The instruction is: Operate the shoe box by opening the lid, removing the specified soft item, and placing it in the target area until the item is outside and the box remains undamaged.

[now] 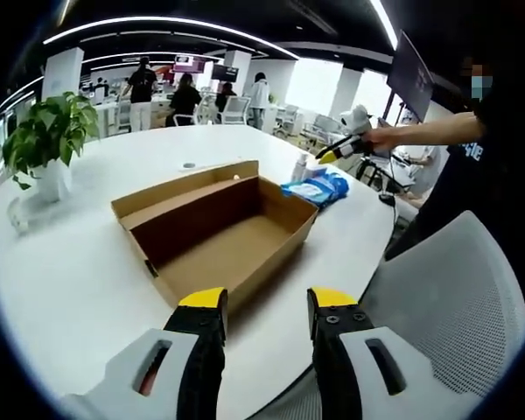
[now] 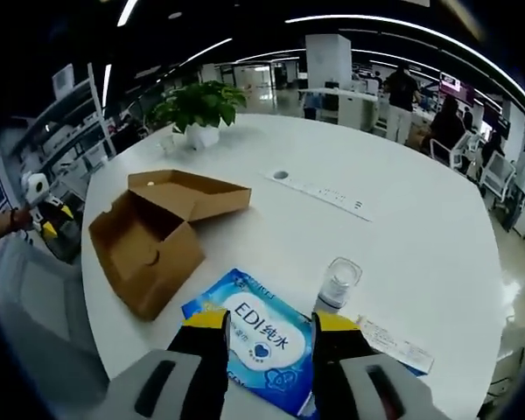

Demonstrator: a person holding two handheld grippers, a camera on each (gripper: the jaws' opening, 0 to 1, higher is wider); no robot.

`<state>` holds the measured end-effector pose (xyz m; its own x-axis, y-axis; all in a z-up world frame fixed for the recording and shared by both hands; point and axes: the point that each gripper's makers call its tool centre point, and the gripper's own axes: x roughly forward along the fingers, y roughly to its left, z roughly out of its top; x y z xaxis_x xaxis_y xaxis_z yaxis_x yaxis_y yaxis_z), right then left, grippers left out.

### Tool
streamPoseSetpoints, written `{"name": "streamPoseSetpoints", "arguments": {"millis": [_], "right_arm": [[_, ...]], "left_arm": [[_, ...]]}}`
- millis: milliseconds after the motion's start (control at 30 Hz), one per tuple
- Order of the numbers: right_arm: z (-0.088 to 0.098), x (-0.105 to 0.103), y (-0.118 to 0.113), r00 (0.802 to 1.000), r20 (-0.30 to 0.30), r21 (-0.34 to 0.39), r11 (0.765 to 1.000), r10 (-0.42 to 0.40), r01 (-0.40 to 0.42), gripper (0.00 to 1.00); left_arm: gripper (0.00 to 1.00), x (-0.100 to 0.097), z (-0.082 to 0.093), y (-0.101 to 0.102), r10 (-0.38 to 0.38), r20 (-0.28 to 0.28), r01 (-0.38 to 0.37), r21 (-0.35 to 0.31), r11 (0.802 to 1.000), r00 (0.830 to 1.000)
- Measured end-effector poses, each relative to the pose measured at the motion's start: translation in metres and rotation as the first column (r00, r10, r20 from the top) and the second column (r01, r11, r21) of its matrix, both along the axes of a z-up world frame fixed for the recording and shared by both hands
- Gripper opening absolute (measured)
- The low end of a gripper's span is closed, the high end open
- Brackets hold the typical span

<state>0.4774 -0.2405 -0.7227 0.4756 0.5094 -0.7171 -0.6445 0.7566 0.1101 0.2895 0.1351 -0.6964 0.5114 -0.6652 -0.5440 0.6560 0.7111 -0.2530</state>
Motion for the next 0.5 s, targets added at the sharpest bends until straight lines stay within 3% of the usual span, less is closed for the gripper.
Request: {"name": "streamPoseSetpoints", "arguments": {"millis": [500], "right_arm": [[-0.002,-0.027,0.065,0.998,0.009,0.073,0.996,0.058,-0.058,0.35]], "left_arm": [[0.39,0.015,-0.009,0.03,0.14,0.0,-0.14,0.003,0.99,0.99]]}}
